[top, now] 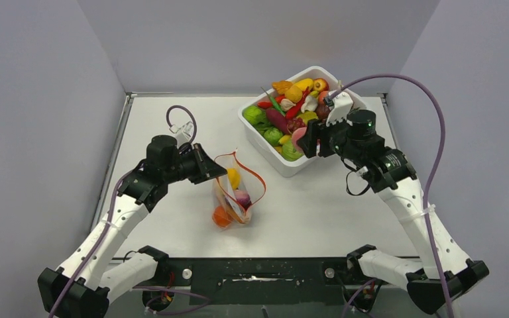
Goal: Place the food in the zip-top bag and seal the zipper
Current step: Pick up the fake fruit from the bin, then place the fake fruit in the zipper food storage bag.
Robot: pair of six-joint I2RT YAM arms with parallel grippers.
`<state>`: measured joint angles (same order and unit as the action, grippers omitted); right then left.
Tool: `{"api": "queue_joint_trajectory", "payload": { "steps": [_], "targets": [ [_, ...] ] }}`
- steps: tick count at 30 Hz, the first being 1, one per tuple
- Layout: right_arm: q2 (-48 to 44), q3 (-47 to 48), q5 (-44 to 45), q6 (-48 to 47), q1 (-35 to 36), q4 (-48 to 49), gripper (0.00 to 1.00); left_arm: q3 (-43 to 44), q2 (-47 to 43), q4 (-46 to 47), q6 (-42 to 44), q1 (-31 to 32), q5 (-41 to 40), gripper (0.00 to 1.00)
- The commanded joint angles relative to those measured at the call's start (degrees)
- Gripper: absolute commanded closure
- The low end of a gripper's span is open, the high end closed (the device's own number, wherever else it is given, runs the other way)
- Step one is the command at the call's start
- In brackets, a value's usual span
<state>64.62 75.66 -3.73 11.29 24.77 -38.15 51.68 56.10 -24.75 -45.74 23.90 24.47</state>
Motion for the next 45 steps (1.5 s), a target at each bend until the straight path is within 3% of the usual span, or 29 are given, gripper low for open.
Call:
{"api": "queue_joint_trajectory", "payload": {
  "steps": [1,5,14,20,24,35,41,45],
  "targets": [
    [-5.56,-3.79,-13.33,6.00,1.84,7.89,0.66,3.34,0.11,5.07,0.76,0.09,0.18,1.00],
    [-7.48,-7.38,-18.43,9.67,5.25,11.60,0.66,3.58,0.86,5.91,-0.02,0.09,1.01,1.00],
    [-5.44,-10.23,-16.69,13.61,15.40,18.66,0.65,3.97,1.74,7.08,-1.07,0.18,2.16,1.00],
    [0.46,-8.02,-8.69,12.30,23.65,19.71,0.65,4.29,1.58,7.27,-1.54,0.16,3.55,1.00],
    [4.72,-4.89,1.68,8.25,28.12,17.64,0.65,4.40,1.26,7.53,-1.90,0.18,4.78,1.00],
    [11.56,-4.25,12.00,2.94,31.21,22.08,0.63,3.59,-0.42,7.33,-2.87,0.18,5.53,1.00],
    [13.05,-5.49,11.61,2.60,31.21,25.04,0.53,2.52,-1.50,7.85,-3.31,0.18,5.85,1.00],
    [13.21,-4.63,11.55,3.13,31.18,24.47,0.40,2.20,-1.86,8.30,-3.57,0.18,5.89,1.00]
  ]
}}
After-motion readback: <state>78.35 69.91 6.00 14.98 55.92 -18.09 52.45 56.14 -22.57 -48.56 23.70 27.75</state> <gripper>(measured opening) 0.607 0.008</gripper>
